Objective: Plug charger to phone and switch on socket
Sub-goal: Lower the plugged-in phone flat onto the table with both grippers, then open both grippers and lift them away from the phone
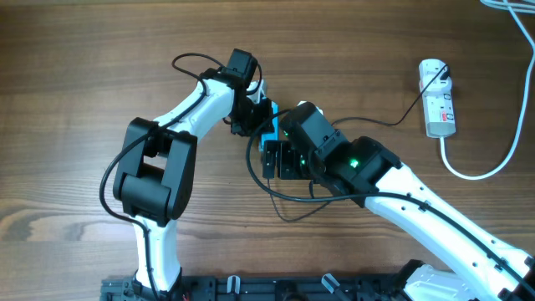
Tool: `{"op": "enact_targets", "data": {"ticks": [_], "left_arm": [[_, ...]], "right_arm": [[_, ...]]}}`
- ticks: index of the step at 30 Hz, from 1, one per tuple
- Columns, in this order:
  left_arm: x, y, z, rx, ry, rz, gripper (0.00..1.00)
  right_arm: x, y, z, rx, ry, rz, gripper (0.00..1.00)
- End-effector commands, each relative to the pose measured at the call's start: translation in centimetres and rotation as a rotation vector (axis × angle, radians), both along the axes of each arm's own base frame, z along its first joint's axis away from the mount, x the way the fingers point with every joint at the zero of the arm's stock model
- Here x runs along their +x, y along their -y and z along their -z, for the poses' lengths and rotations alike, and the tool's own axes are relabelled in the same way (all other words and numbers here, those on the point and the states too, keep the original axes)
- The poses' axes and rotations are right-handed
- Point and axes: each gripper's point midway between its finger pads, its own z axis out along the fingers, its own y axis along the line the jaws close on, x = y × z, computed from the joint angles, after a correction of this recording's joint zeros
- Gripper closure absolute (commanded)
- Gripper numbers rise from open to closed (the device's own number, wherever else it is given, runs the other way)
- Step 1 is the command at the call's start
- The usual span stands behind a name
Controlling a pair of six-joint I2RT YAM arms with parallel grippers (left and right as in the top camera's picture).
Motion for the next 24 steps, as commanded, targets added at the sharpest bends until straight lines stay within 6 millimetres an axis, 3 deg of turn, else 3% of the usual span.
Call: {"op": "enact_targets", "data": {"ticks": [1, 7, 12, 16, 21, 24], "left_arm": [[-0.3, -1.3, 1.6, 0.092, -0.009, -0.002, 0.73], [-0.5, -1.6, 1.7, 0.107, -0.017, -0.003, 0.66], [-0.9, -3.2, 2.2, 0.198, -0.025, -0.01, 0.59], [-1.2, -4.1, 2.4, 0.247, -0.036, -0.013, 0.45], [-1.4, -4.6, 2.4, 0.272, -0.041, -0.013, 0.04], [-1.4, -5.2, 2.4, 0.309, -0.036, -0.016, 0.0]], "right_arm": [[0.0, -0.4, -0.4, 0.019, -0.008, 0.008, 0.0], [-0.1, -0.2, -0.2, 0.015, -0.016, 0.012, 0.0], [-0.4, 0.1, 0.0, 0.001, -0.031, 0.016, 0.0], [-0.4, 0.6, 0.2, -0.019, -0.033, 0.024, 0.01], [-0.5, 0.9, 0.4, -0.035, -0.037, 0.026, 0.0], [-0.6, 1.0, 0.4, -0.041, -0.042, 0.026, 0.0]]}}
